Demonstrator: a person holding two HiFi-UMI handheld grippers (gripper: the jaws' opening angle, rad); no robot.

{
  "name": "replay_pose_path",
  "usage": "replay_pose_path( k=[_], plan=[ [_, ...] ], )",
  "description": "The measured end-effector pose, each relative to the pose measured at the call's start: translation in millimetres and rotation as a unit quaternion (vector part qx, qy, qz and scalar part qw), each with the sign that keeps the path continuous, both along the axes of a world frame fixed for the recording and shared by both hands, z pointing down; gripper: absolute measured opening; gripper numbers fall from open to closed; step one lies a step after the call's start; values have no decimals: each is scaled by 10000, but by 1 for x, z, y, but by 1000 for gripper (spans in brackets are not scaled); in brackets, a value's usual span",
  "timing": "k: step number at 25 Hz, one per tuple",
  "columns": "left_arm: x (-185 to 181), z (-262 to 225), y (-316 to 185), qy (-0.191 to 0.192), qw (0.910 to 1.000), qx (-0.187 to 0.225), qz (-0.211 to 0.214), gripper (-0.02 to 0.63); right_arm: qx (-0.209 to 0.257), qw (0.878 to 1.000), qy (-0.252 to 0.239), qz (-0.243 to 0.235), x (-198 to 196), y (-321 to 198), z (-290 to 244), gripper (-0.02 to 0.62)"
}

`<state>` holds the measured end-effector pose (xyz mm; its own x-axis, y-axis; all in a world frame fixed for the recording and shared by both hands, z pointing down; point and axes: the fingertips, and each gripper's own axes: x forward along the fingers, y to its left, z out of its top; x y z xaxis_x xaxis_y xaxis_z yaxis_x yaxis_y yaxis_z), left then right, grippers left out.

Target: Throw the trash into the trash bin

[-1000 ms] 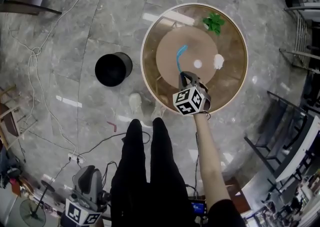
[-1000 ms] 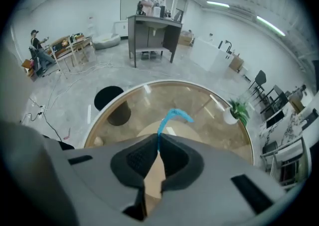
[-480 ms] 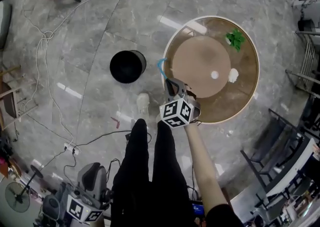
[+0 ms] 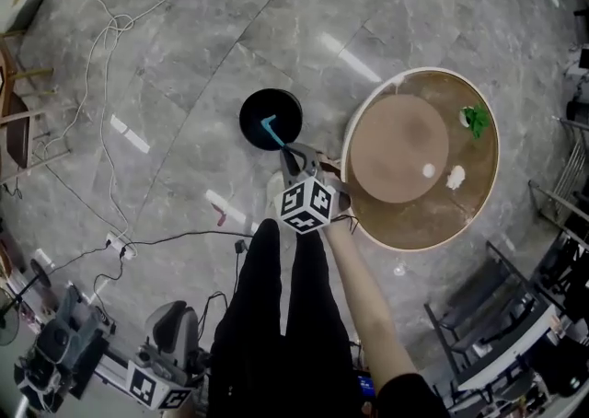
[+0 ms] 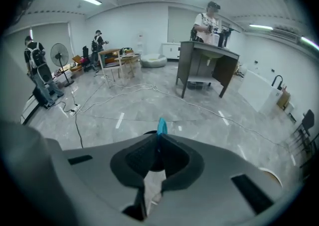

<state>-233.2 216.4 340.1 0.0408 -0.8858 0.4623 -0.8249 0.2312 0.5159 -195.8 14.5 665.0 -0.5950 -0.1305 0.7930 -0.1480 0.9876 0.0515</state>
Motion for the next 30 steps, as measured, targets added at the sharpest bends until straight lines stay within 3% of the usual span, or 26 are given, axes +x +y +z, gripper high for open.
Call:
replay_pose_path(
  k=[3,5,10,25,30],
  plan=[
    [-19,3,12,9,9997,-59,-228,52,-75,9996,16,-257,-33,12,7,32],
    [-29,6,20,19,9994,-80,-347,52,-196,9992,66,-340,-48,19,12,119],
    [-40,10,29,106,9985,-90,-521,52,-214,9988,80,-427,-59,25,10,121],
    [-45,15,24,159,9991,-110,-376,51,6,9996,-211,-193,-71,4,-9,160],
    [-46,12,16,109,9998,-19,-162,52,161,9980,-566,249,-57,-1,-44,181]
  ],
)
